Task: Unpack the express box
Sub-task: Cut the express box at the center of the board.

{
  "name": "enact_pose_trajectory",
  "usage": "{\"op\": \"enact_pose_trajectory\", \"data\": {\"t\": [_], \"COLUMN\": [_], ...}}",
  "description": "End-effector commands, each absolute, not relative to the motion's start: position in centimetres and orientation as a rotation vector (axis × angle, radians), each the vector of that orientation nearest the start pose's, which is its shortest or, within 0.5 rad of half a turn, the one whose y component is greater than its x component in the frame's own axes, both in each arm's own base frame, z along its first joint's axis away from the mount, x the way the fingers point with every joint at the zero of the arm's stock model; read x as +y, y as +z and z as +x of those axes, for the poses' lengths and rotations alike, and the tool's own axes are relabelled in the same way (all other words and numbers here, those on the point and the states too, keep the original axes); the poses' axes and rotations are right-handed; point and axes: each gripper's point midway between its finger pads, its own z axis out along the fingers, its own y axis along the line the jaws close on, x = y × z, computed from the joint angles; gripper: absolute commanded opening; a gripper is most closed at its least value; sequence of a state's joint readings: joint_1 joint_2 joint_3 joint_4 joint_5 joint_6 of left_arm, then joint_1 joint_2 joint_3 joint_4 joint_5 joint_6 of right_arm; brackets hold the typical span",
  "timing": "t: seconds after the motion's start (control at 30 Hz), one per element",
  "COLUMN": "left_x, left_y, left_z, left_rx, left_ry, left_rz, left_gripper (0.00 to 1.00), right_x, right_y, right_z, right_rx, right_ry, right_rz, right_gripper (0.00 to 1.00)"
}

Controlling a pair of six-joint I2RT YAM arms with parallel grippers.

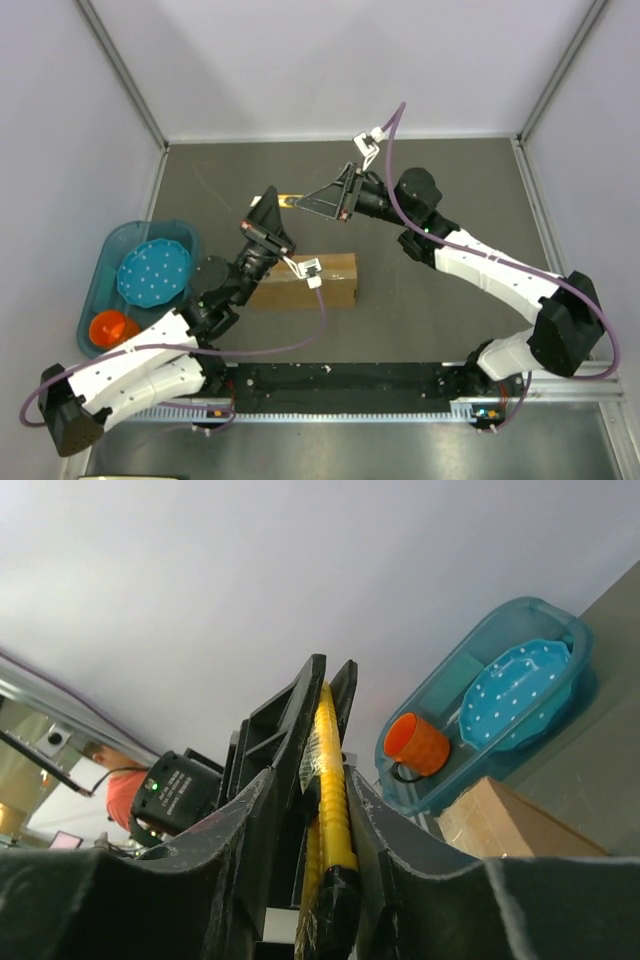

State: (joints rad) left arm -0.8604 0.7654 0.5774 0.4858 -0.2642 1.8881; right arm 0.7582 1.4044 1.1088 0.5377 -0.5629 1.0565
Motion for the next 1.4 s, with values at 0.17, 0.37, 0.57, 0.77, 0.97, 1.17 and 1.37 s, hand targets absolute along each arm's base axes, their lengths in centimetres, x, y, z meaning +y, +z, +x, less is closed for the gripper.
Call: {"op": "enact_pose_trajectory", "data": {"t": [0.17,0.37,0.57,0.77,0.97,1.17,1.37], "left_x": [-16.5,-16.3,-16.6,-16.8,-16.6,-15.7,-13.2], "left_y": [39.7,39.4,39.0,38.4,38.4,38.5,40.0], "left_z": [27.0,27.2,26.7,26.4,26.4,26.3,25.6], "left_rx": [0.586,0.613,0.585,0.570,0.597,0.657,1.152], "left_ry": [1.124,1.148,1.144,1.140,1.129,1.085,0.594], "left_rz": [1.242,1.264,1.276,1.288,1.280,1.254,1.174], "left_gripper": [0.00,0.00,0.00,0.00,0.27,0.84,0.99], "right_x": [39.7,40.2,40.5,40.6,40.7,38.4,31.7], "right_y": [42.6,42.7,43.2,44.0,43.4,42.4,39.7], "right_z": [21.2,21.7,22.1,22.6,23.3,24.1,26.3], "right_rx": [1.470,1.464,1.439,1.422,1.470,1.500,1.613], "right_ry": [1.918,1.919,1.911,1.891,1.858,1.684,1.282], "right_rz": [-0.409,-0.388,-0.370,-0.365,-0.337,-0.366,-0.365], "right_gripper": [0.37,0.30,0.28,0.29,0.00,0.00,0.00]}}
